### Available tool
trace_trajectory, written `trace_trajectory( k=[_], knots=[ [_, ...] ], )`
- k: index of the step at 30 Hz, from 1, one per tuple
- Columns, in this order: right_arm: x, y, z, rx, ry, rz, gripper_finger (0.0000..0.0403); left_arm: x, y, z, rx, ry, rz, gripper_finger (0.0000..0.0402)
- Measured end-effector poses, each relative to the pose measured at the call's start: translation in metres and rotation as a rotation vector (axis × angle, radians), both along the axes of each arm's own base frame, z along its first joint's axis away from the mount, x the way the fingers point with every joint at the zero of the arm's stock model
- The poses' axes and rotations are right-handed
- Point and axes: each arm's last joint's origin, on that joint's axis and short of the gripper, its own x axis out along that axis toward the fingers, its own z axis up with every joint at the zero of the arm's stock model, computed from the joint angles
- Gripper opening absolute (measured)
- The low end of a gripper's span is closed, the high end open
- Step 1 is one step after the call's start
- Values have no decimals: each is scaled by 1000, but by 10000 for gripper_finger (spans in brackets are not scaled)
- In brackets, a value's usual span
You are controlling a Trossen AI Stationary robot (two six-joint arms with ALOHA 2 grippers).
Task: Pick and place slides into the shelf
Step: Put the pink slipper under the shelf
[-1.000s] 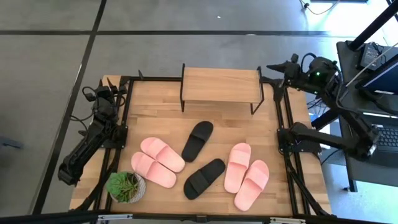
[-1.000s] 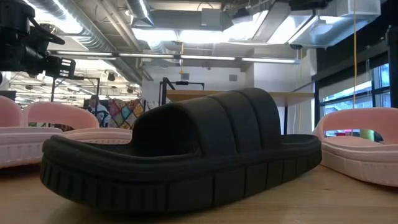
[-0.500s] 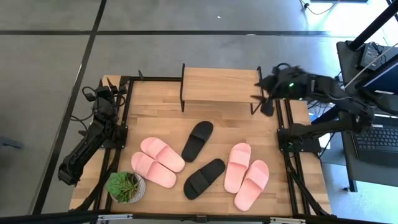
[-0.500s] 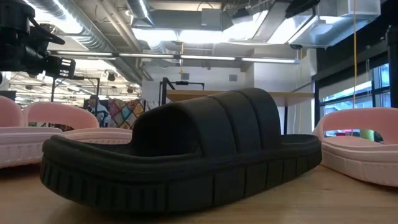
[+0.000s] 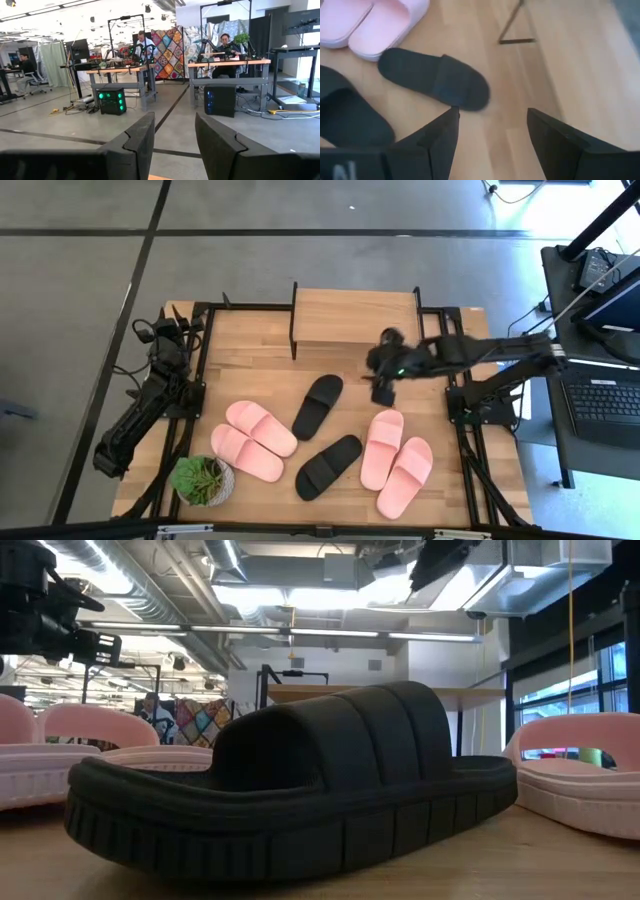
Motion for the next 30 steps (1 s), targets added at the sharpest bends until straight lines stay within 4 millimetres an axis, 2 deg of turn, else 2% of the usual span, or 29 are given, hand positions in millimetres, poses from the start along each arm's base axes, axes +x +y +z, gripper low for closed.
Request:
trace_trajectory(
  k=[5, 9, 13, 23, 30],
  knots=[
    [24, 17, -28, 28, 74, -10, 234, 0, 0, 0, 0, 0, 0, 134],
    [32, 32, -44, 47, 118, -14, 234, 0, 0, 0, 0, 0, 0, 134],
    [35, 42, -51, 66, 133, -22, 234, 0, 0, 0, 0, 0, 0, 134],
    [22, 80, -55, 139, 145, -36, 234, 0, 0, 0, 0, 0, 0, 134],
    [4, 103, -58, 251, 213, -144, 234, 0, 0, 0, 0, 0, 0, 134]
  ],
)
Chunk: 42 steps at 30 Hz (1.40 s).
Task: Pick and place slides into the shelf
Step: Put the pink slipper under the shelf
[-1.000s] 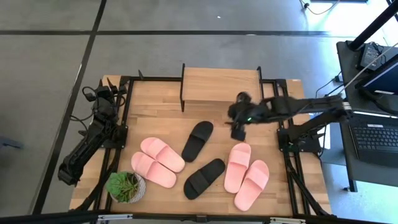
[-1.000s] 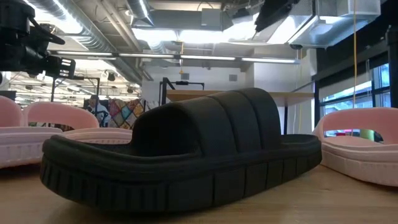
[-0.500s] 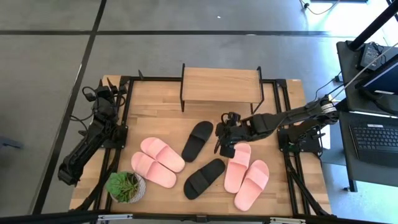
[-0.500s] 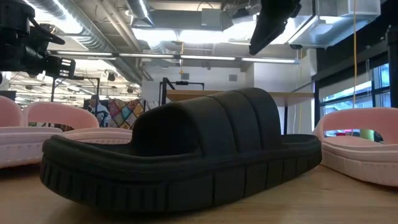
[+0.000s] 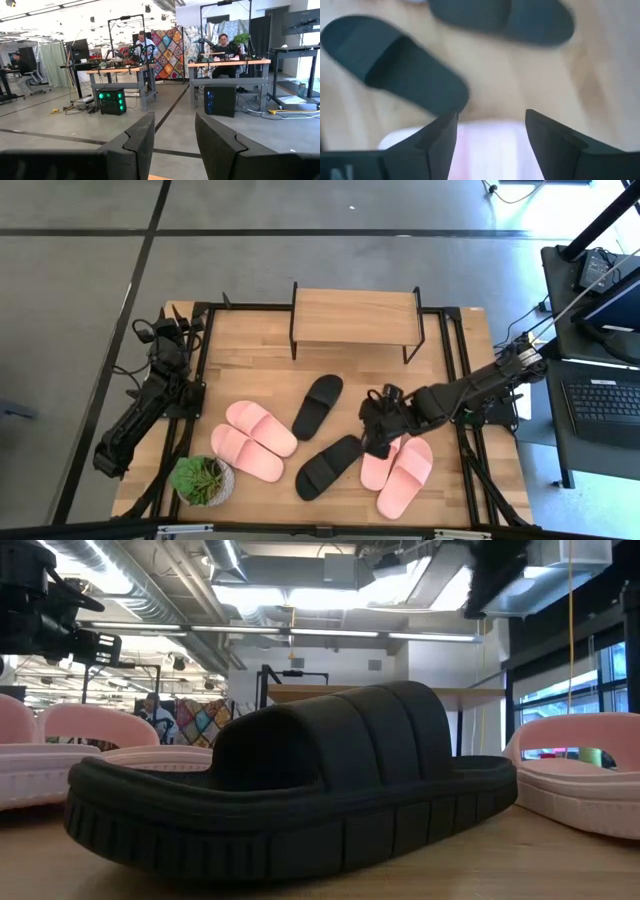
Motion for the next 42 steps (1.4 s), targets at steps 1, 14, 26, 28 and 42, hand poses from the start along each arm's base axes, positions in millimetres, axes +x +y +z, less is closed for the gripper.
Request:
trace_trajectory(
  k=[1, 14, 26, 28, 42],
  knots=[
    [-3, 5, 0, 38, 12, -23, 234, 0, 0, 0, 0, 0, 0, 134],
    [-29, 68, -31, 261, 231, -275, 234, 0, 0, 0, 18, -46, -10, 134],
    [-30, 107, -107, 154, 523, -391, 234, 1, 0, 0, 28, -71, -28, 134],
    [-30, 108, -117, 127, 553, -413, 234, 1, 0, 0, 29, -71, -28, 134],
    [-40, 100, -110, -40, 695, -519, 180, 1, 0, 0, 28, -71, -28, 134]
  ],
)
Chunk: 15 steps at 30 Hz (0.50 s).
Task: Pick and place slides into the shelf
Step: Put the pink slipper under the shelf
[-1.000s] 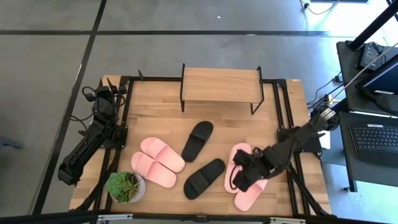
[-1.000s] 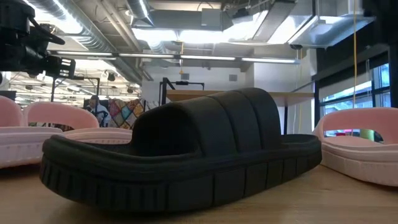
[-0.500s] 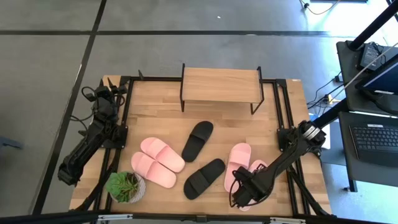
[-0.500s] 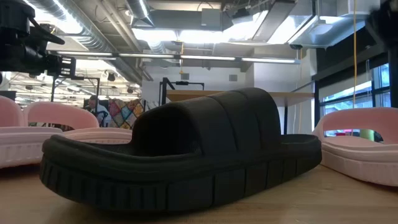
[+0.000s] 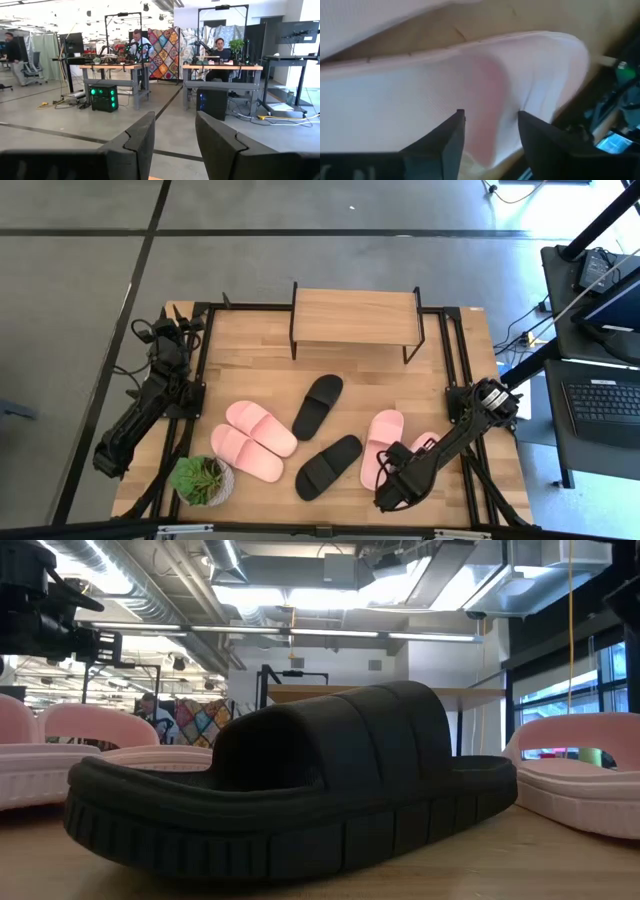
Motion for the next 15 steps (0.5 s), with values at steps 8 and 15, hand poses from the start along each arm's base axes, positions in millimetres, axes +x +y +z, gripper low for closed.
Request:
trace_trajectory(
  k=[8, 15],
  knots=[
    [0, 0, 1, 1, 4, 8, 162, 0, 0, 0, 0, 0, 0, 134],
    [-3, -3, 3, -35, 43, 6, 162, 0, 0, 0, 9, -27, -3, 134]
  ],
)
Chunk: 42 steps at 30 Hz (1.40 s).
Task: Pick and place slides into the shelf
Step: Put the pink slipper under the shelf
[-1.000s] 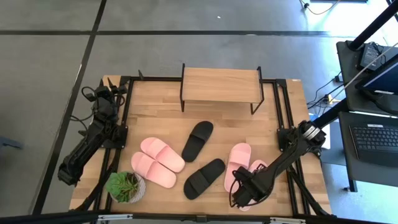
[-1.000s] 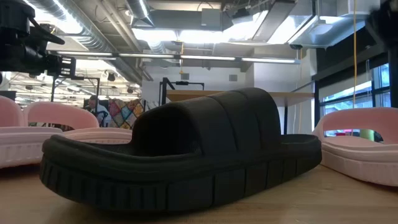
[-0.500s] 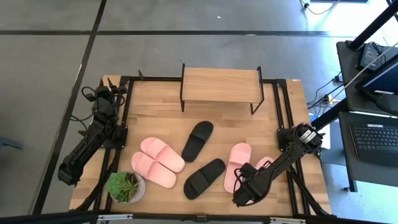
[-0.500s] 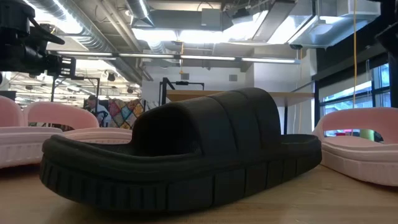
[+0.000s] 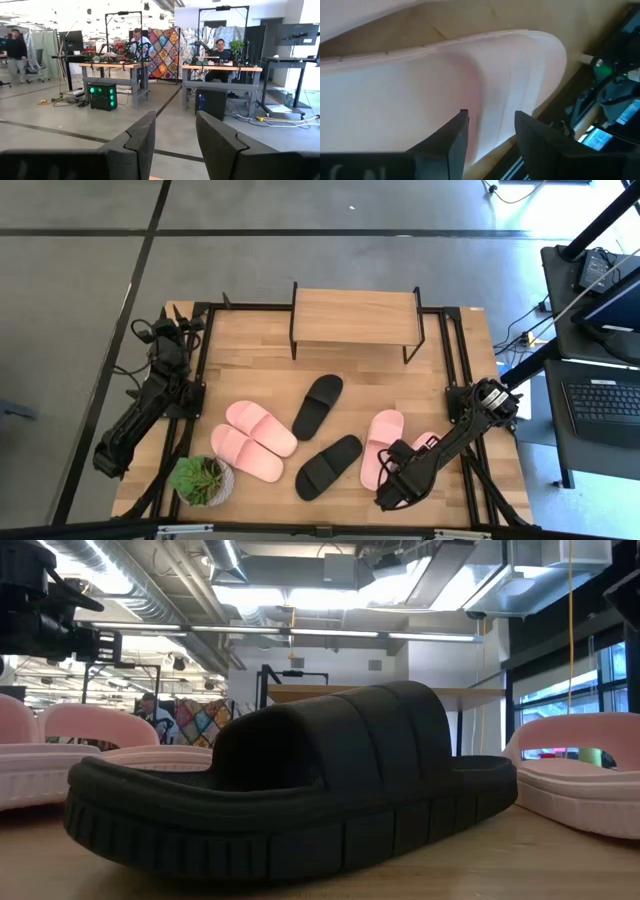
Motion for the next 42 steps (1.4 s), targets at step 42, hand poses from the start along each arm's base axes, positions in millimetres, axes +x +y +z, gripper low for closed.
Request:
trace_trajectory(
  k=[42],
  knots=[
    [-1, 0, 43, 38, -35, -2, 10, 0, 0, -1, -12, 5, 0, 134]
  ],
)
